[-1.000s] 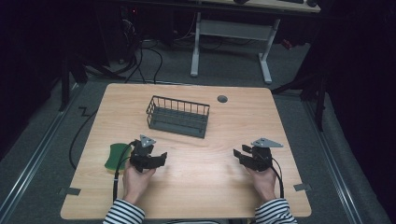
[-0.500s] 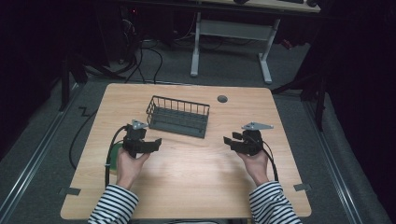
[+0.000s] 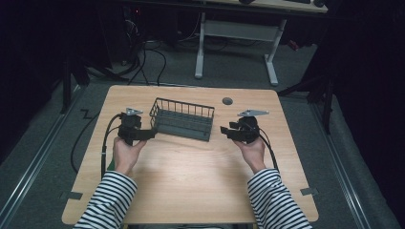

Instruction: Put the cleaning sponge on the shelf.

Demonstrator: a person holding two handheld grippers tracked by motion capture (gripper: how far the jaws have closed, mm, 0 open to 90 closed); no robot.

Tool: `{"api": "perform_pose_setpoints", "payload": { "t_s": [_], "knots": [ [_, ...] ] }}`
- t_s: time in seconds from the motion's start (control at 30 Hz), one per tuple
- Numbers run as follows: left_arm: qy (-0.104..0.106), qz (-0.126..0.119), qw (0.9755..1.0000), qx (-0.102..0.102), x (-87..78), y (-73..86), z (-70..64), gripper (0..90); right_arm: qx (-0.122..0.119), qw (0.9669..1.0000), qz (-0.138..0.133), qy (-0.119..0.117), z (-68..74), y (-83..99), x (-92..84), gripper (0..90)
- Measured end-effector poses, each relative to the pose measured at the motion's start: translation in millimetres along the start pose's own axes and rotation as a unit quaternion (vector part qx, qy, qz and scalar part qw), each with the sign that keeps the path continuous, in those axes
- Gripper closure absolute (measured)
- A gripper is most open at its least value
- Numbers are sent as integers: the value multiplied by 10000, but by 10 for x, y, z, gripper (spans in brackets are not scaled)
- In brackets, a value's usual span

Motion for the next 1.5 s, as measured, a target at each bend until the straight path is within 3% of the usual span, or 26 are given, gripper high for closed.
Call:
{"api": "perform_pose_setpoints", "payload": {
  "t_s": [0.07,0.1,0.17,0.23,0.37,0.47,0.57,0.7,0.83,0.97,1.13,1.23,1.3,1.37,1.5],
  "knots": [
    [-20,-22,10000,-32,-4,-20,28,318,-3,10000,1,-61,18,-54,20,547],
    [-133,-121,9998,22,-20,-66,64,323,-35,10000,-7,-39,31,-87,26,562],
    [-133,-309,9994,95,-32,-121,76,354,-199,9998,9,89,56,-132,36,573],
    [-115,-264,9996,52,-11,-165,109,365,-341,9992,-5,195,79,-185,40,576],
    [-20,-350,9993,-115,5,-264,152,373,-243,9995,-91,200,82,-315,87,564],
    [-127,-331,9994,-43,32,-346,175,386,-200,9995,-63,227,81,-424,155,549],
    [-189,-362,9991,-110,69,-411,195,415,-101,9998,-43,195,81,-496,228,535],
    [-203,-310,9993,-25,162,-453,171,440,-117,9995,63,304,72,-488,346,513],
    [-130,-90,9999,-23,308,-459,155,453,-1,9986,107,515,7,-472,410,494],
    [45,-125,9998,-123,392,-497,159,501,45,9992,86,394,15,-485,442,484],
    [3,-23,9997,-241,451,-472,227,543,117,9987,314,380,56,-457,538,488],
    [3,59,9999,-143,454,-450,236,580,18,9980,482,417,80,-414,584,500],
    [-48,131,9999,-100,455,-434,257,603,89,9981,502,353,82,-399,587,515],
    [67,173,9997,-135,447,-425,263,644,47,9982,503,322,92,-398,581,555],
    [154,245,9996,4,452,-405,216,717,-138,9977,514,414,121,-399,567,587]
  ]
}}
Point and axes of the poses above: each handheld gripper's, and its own axes: x roughly forward along the jaws, y roughly out of its underside, z roughly to its left, the point moved 7 cm from there along x, roughly forward along the jaws, and after that the axes turned 3 degrees about -y, right-handed, at the moved point
